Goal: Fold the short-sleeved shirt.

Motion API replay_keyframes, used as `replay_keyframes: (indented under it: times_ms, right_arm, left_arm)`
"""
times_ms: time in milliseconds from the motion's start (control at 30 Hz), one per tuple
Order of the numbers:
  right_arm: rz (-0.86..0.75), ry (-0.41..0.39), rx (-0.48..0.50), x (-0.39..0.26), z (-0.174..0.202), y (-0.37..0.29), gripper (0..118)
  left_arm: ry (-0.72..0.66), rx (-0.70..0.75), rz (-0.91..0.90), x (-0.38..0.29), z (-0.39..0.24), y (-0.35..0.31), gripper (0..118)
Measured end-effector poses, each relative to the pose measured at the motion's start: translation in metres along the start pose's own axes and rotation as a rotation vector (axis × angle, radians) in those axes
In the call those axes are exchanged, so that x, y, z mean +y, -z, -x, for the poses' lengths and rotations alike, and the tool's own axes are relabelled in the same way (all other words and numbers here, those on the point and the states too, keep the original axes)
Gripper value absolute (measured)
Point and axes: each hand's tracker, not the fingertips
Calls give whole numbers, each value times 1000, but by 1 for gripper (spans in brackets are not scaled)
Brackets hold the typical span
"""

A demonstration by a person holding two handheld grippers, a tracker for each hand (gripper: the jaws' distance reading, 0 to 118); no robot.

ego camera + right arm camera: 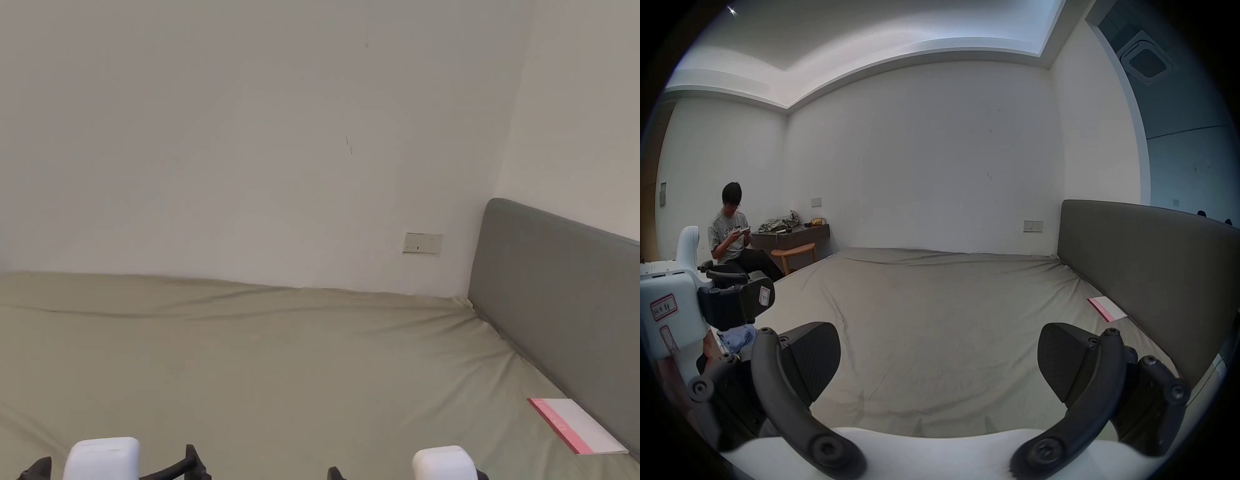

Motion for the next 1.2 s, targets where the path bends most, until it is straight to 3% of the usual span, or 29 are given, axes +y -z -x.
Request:
replay_keyframes:
  times_ms: [133,233,333,700,1200]
  right_arm:
    - [10,-6,-18,-4,-1,0,118]
    - [18,0,-18,-6,-1,1,118]
    - [19,-5,-24,-6,1,2,118]
    - [18,-7,-24,-8,1,4,118]
    - [16,2,-50,-8,-4,2,118]
  left_arm:
    - [-106,-21,105,11,14,2,118]
    - [-209,-147,149,13,27,3,118]
    - [-261,-198,80,8,38,0,118]
    - [80,-42,26,-7,0,-6,118]
    - [131,-83,26,-12,-10,-11,118]
